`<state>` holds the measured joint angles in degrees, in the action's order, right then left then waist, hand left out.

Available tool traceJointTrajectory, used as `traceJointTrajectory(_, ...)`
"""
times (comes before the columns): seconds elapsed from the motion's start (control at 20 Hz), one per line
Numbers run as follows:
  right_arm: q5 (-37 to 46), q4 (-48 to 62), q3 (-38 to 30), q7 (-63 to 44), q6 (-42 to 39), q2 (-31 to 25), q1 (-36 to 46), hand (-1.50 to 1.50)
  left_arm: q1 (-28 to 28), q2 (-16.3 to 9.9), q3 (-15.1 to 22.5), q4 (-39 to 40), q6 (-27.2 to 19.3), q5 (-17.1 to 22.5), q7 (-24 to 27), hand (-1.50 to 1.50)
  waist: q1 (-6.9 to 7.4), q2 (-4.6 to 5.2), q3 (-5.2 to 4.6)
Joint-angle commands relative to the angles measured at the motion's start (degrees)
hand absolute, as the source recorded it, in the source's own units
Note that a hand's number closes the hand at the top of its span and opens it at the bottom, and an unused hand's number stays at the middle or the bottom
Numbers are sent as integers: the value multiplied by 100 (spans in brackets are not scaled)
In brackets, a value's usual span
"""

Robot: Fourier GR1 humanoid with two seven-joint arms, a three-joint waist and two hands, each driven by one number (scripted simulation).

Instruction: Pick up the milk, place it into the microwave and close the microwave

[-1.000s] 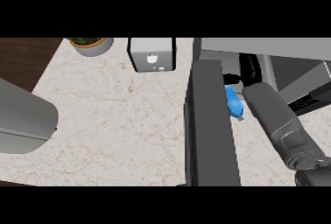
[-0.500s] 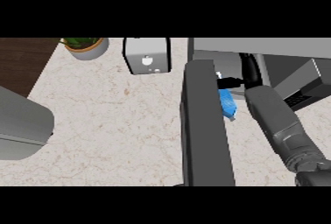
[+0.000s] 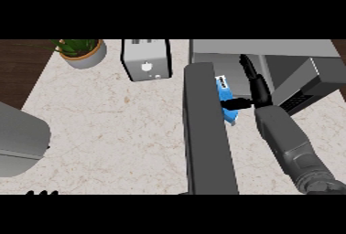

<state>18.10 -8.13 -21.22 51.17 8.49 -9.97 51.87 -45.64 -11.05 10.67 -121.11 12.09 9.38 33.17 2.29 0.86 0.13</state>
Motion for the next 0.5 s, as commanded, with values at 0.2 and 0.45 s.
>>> traceJointTrajectory(0.2,-138,-440,121,520,-596,215,-826,-150,419,263,740,-287,-354,-693,-705,-150,-240,-100,-11)
traceJointTrajectory(0.45,-322,-1001,212,270,-1074,146,-1387,-150,1024,405,900,252,-390,-846,-862,-150,-329,-131,-20)
